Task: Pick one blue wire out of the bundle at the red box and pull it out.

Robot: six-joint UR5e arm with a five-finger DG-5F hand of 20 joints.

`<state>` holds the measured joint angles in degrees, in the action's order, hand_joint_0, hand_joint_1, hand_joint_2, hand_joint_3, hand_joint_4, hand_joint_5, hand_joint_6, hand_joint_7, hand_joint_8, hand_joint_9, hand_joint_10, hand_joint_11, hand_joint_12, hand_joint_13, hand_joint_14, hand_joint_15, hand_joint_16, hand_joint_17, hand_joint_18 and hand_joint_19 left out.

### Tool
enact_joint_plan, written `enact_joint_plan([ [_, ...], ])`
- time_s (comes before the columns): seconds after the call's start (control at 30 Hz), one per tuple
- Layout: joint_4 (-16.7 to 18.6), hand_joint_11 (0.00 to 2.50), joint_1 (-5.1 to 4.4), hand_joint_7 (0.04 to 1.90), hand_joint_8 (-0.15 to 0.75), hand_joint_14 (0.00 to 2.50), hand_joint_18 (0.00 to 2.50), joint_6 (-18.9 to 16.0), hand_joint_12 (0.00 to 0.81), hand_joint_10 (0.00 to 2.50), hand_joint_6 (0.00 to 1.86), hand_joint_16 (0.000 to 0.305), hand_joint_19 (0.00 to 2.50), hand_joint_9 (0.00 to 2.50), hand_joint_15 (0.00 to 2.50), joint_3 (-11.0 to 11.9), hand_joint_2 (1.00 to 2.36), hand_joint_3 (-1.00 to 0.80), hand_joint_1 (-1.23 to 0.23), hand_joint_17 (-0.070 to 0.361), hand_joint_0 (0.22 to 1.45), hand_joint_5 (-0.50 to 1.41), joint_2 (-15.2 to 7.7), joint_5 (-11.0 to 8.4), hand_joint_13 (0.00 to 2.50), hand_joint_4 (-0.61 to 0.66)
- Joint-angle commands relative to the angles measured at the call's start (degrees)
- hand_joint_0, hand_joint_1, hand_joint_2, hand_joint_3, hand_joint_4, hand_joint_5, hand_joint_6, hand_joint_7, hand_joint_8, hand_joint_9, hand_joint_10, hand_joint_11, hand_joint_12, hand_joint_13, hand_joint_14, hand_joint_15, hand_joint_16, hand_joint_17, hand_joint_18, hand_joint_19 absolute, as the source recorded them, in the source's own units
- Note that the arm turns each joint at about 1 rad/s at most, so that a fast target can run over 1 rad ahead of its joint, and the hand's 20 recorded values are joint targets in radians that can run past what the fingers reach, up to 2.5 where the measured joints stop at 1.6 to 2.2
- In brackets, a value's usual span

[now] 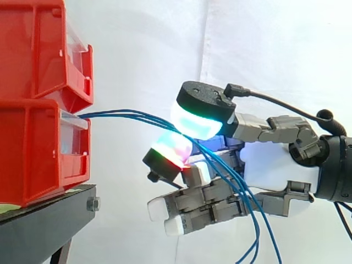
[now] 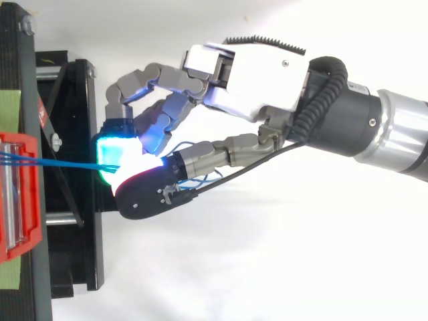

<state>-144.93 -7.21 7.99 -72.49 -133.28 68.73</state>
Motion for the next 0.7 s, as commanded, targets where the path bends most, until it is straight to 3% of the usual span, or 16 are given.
enact_joint_plan([
  [0.0,-0.1,0.88,0.0,1.24,0.319,0.02,0.63,0.0,0.383,0.02,0.91,0.058,0.35,1.07,0.42,0.0,1.02,-0.24,-0.89,0.13,0.66,-0.16,0.0,0.0,0.81,0.12],
  [0.3,-0.2,0.79,0.0,1.22,0.312,0.02,0.59,0.0,0.383,0.02,0.86,0.06,0.39,1.03,0.42,0.0,1.02,-0.23,-0.8,0.135,0.59,-0.16,0.0,0.0,0.78,0.24],
  [0.5,-0.2,0.71,0.0,1.18,0.34,0.01,0.64,0.0,0.423,0.02,0.83,0.069,0.38,1.07,0.4,0.0,1.01,-0.15,-0.72,0.156,0.57,-0.14,0.0,0.0,0.81,0.21],
  [0.67,-0.2,0.73,0.0,1.13,0.355,0.01,0.67,0.0,0.443,0.02,0.83,0.072,0.34,1.06,0.4,0.0,1.01,-0.09,-0.74,0.163,0.59,-0.14,0.0,0.09,0.83,0.24],
])
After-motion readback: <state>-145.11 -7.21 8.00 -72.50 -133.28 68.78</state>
